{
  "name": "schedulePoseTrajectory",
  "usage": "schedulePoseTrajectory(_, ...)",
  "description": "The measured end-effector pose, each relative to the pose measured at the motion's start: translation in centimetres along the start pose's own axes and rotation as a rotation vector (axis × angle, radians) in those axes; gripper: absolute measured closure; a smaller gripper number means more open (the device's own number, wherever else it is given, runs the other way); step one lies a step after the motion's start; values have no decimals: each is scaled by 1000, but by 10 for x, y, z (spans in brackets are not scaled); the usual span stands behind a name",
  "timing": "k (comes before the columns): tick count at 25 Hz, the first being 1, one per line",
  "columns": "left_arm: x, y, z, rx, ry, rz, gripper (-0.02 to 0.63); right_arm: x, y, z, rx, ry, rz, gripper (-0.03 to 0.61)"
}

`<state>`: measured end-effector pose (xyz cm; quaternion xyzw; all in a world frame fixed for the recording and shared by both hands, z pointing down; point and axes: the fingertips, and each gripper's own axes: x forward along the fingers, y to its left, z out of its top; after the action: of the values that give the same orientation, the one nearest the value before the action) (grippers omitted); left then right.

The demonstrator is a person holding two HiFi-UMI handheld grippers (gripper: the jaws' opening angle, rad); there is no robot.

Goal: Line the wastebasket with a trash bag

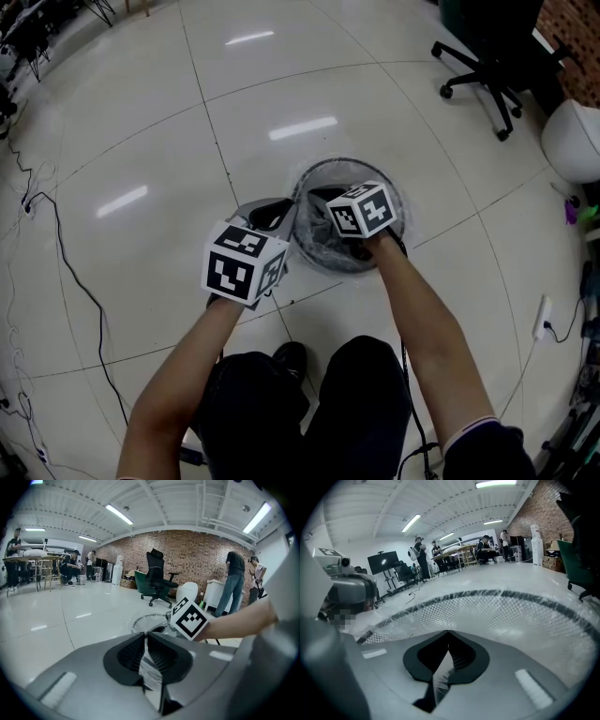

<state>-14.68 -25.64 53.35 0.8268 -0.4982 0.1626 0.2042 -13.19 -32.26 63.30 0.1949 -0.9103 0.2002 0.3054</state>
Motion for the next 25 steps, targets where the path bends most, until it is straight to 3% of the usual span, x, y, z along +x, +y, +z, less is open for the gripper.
schedulePoseTrajectory(8,-5,-1,3,16,-3,15,595,-31,6,29,-12,-79,-12,575)
schedulePoseTrajectory(15,-5,-8,20,34,-28,9,597,-79,15,63,-41,-212,-32,577)
schedulePoseTrajectory(20,-9,-20,52,95,-91,-29,603,-126,24,90,-65,-316,-50,577)
schedulePoseTrajectory(25,-14,-31,99,98,-132,-60,603,-180,26,111,-96,-369,-115,577)
